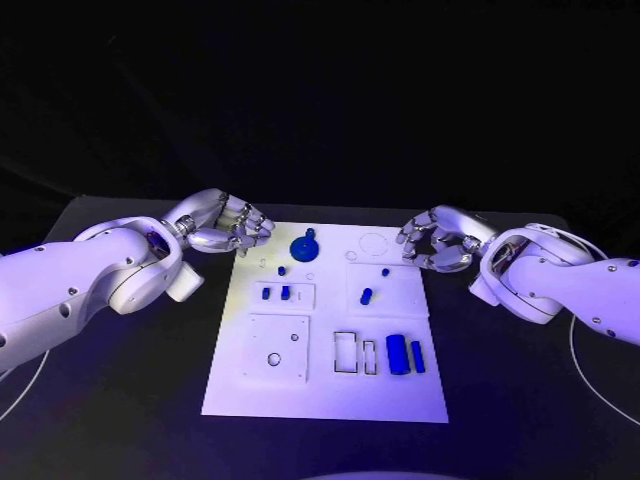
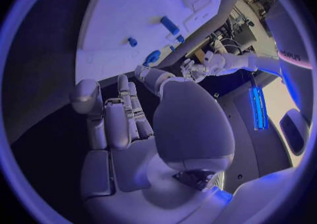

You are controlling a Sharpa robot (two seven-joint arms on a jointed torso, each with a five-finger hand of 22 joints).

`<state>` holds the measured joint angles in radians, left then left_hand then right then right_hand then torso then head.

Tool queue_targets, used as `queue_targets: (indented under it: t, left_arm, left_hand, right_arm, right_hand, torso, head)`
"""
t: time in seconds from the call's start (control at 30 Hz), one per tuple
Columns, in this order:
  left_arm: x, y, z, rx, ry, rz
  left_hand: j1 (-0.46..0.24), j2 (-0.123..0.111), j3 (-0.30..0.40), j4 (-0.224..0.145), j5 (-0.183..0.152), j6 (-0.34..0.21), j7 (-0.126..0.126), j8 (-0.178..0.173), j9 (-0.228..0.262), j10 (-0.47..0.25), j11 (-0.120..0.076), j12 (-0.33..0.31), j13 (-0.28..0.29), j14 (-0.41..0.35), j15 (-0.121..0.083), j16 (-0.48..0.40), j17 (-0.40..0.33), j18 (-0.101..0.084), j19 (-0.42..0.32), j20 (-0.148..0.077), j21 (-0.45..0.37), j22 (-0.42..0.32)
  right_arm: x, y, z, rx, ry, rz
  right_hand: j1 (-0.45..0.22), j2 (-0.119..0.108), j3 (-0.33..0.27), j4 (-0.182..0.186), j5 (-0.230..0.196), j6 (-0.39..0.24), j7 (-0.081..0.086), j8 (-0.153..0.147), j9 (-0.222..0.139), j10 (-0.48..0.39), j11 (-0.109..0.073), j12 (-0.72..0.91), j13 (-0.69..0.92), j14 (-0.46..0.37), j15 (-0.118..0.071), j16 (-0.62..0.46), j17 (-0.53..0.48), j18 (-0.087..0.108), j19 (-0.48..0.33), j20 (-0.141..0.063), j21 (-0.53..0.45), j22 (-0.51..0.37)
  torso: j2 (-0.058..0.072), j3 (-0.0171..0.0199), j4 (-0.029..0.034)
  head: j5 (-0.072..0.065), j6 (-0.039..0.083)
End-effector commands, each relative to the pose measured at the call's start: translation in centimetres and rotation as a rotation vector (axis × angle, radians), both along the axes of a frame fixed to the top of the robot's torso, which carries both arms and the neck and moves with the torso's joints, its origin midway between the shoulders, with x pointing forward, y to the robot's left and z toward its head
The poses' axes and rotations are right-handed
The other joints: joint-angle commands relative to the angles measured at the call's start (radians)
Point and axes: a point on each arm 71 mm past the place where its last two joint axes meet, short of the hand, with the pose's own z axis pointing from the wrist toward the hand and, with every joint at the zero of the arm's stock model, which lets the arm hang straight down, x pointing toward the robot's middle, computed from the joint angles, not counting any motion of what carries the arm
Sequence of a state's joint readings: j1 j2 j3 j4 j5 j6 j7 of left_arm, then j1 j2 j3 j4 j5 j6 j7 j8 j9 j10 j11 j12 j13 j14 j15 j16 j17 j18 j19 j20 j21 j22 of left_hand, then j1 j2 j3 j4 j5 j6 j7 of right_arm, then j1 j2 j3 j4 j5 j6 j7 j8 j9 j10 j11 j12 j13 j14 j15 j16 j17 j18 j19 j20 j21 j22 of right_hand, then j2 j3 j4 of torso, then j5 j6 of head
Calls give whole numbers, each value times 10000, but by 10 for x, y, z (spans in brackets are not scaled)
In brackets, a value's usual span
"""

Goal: Assemble the parts on the task board

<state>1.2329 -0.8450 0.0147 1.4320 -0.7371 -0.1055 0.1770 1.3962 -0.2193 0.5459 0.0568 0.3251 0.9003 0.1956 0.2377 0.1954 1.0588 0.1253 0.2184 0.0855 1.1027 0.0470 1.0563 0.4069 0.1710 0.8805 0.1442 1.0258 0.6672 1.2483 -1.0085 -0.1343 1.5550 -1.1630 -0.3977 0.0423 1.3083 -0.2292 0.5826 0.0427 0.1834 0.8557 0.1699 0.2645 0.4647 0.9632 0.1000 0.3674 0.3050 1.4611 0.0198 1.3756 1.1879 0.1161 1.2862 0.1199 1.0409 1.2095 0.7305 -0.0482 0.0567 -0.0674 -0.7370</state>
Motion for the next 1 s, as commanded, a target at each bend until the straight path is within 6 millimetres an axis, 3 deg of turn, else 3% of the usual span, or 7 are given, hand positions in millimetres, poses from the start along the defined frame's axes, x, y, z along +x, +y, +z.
queue_targets:
  t: [0.03,0.2,0.3,0.7,1.0]
  left_arm:
    - [-5,1,9,-3840,1174,248]
    - [-11,4,9,-4813,1419,342]
    - [-14,5,9,-5078,1447,355]
    - [-19,6,10,-5424,1439,430]
    - [-19,8,10,-5444,1396,575]
  left_hand:
    - [-138,53,-119,36,-3,116,-37,44,-21,165,11,60,1,-320,0,-904,-416,138,-312,4,-502,-279]
    - [-194,88,-202,28,-2,183,-47,39,-43,366,7,-20,-51,-503,67,-2421,-981,118,-602,79,-1319,-768]
    - [-202,85,-250,13,-1,195,-31,28,-55,425,11,-63,-70,-535,98,-2835,-1083,108,-647,113,-1541,-904]
    - [-183,79,-294,-23,0,148,40,-19,-83,376,63,-141,-96,-526,138,-3116,-1125,103,-658,145,-1698,-1000]
    - [-173,76,-298,-35,-2,141,51,-26,-87,369,70,-148,-98,-522,142,-3136,-1125,103,-657,148,-1709,-1007]
  right_arm:
    - [-6,10,-6,-1910,-673,676]
    - [-8,20,-12,-2555,-933,785]
    - [-8,26,-15,-2834,-983,836]
    - [-7,44,-23,-3502,-941,958]
    - [-6,47,-29,-3902,-847,978]
  right_hand:
    - [-120,-11,-38,-62,-34,97,14,-68,-29,8,53,-122,-129,293,29,58,69,-20,66,11,114,88]
    - [-126,-29,-37,-98,-48,91,30,-107,-60,-17,72,-210,-232,308,49,92,114,-39,126,19,219,171]
    - [-120,-38,-31,-121,-51,74,41,-136,-81,16,76,-229,-274,328,57,137,187,-56,177,21,310,239]
    - [-140,-17,-4,-153,-45,144,71,-172,-131,182,83,-270,-409,362,70,216,291,-84,264,28,470,368]
    - [-93,52,75,-235,-45,338,52,-144,-160,425,50,-274,-538,372,41,266,346,-119,360,32,662,526]
  torso:
    - [5,-3,31]
    - [6,-14,59]
    - [15,-20,54]
    - [15,-34,50]
    - [17,-4,29]
  head:
    - [-58,-2]
    - [-137,3]
    - [-144,4]
    - [-191,-36]
    - [-157,-69]
